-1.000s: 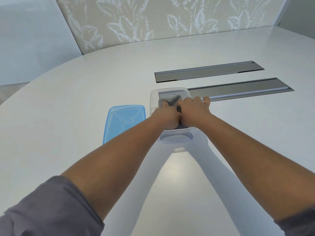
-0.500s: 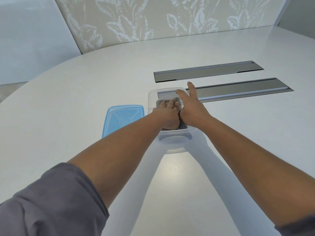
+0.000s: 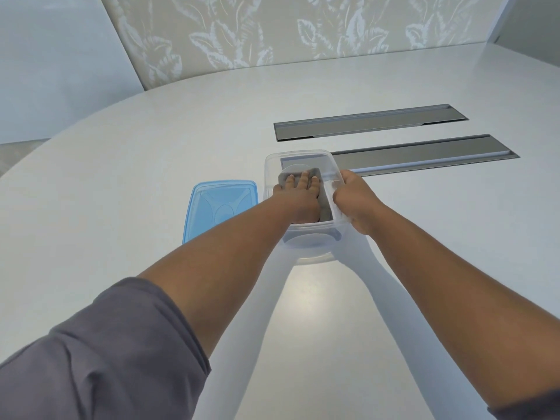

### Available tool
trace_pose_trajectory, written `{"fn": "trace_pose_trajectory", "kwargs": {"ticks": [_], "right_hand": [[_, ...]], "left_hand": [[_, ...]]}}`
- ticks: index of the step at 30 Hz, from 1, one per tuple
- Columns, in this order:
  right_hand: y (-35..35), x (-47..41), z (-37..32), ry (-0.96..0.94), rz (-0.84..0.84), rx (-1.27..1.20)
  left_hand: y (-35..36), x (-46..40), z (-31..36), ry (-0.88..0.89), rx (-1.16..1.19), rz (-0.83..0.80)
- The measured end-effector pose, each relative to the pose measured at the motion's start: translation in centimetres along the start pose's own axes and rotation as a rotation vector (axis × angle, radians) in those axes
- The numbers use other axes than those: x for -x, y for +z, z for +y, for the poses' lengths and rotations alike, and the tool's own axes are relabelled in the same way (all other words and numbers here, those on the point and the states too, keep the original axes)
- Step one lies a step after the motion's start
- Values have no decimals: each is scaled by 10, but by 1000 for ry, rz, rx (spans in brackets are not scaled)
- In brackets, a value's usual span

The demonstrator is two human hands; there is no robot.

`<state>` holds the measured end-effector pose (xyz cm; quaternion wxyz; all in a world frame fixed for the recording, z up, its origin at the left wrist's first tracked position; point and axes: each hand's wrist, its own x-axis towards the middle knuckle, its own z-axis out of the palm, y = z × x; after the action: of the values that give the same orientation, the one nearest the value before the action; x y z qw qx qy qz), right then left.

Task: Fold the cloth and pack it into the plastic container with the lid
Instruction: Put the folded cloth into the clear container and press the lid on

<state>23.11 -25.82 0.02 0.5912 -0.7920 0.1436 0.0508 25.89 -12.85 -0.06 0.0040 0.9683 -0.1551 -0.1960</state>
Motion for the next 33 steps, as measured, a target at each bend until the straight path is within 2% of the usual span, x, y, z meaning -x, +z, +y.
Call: {"fn": "trace_pose_trajectory", "kwargs": {"ticks": [3, 6, 9, 11, 14, 18, 22, 27, 33], "right_hand": [[1, 0, -1, -56, 31, 124], [1, -1, 0, -74, 16, 187], [1, -1, -2, -80, 16, 217], [1, 1, -3, -85, 15, 241], [0, 3, -4, -77, 2, 259], [0, 8, -6, -78, -3, 268], [1, 12, -5, -76, -8, 282], [4, 19, -3, -76, -19, 247], [5, 20, 0, -78, -33, 206]], "left_hand": [[-9, 7, 1, 4, -28, -10], [-30, 19, -2, 117, -54, 122], [-44, 35, -15, 149, 183, 377], [-50, 44, -27, 75, 468, 548], [-48, 53, -48, -94, 644, 678], [-24, 60, -75, -327, 770, 571], [9, 67, -90, -440, 799, 421], [28, 74, -95, -427, 813, 334], [43, 77, -90, -387, 619, 280]]}}
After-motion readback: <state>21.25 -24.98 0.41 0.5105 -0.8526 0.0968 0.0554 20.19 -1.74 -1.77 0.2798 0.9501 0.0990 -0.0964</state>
